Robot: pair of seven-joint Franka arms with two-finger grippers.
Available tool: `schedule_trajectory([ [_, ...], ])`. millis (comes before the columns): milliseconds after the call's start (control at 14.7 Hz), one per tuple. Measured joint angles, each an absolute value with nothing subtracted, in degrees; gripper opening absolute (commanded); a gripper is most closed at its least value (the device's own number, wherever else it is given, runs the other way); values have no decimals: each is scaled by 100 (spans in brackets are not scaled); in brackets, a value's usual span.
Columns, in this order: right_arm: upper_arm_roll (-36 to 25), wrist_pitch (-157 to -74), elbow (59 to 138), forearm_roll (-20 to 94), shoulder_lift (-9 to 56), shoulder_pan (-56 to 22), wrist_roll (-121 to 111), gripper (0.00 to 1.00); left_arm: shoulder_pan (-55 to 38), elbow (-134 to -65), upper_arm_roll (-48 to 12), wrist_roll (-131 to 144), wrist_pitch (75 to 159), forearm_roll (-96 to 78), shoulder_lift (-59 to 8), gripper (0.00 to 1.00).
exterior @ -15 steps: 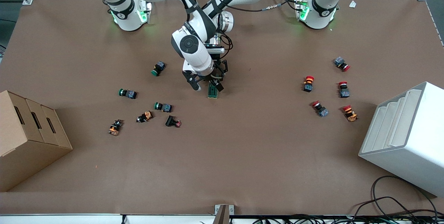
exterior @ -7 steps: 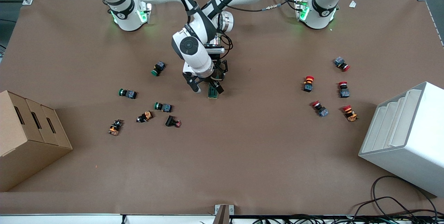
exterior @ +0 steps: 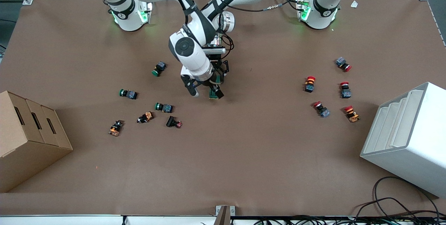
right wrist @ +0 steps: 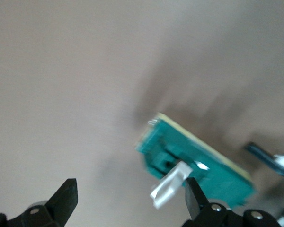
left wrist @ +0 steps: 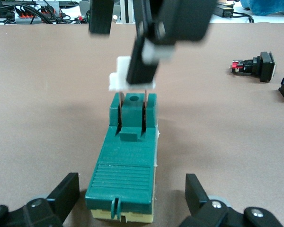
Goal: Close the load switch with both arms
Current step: 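Push the white lever over with the right gripper to close it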
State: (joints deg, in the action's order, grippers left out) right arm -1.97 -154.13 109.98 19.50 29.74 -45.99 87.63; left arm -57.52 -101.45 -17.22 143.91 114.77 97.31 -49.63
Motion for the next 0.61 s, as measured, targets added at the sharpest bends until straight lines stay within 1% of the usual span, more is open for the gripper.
schedule_trajectory([
  [205, -205, -15459, 10690, 1950, 3269, -4518, 8761, 100, -5752, -10144, -1721, 14391, 11477, 9731, -4963, 98],
  [614, -211, -15517, 10451, 1949, 3639, -4521, 8762, 100, -5752, -10144, -1712, 14391, 11477, 9731, -4963, 98],
])
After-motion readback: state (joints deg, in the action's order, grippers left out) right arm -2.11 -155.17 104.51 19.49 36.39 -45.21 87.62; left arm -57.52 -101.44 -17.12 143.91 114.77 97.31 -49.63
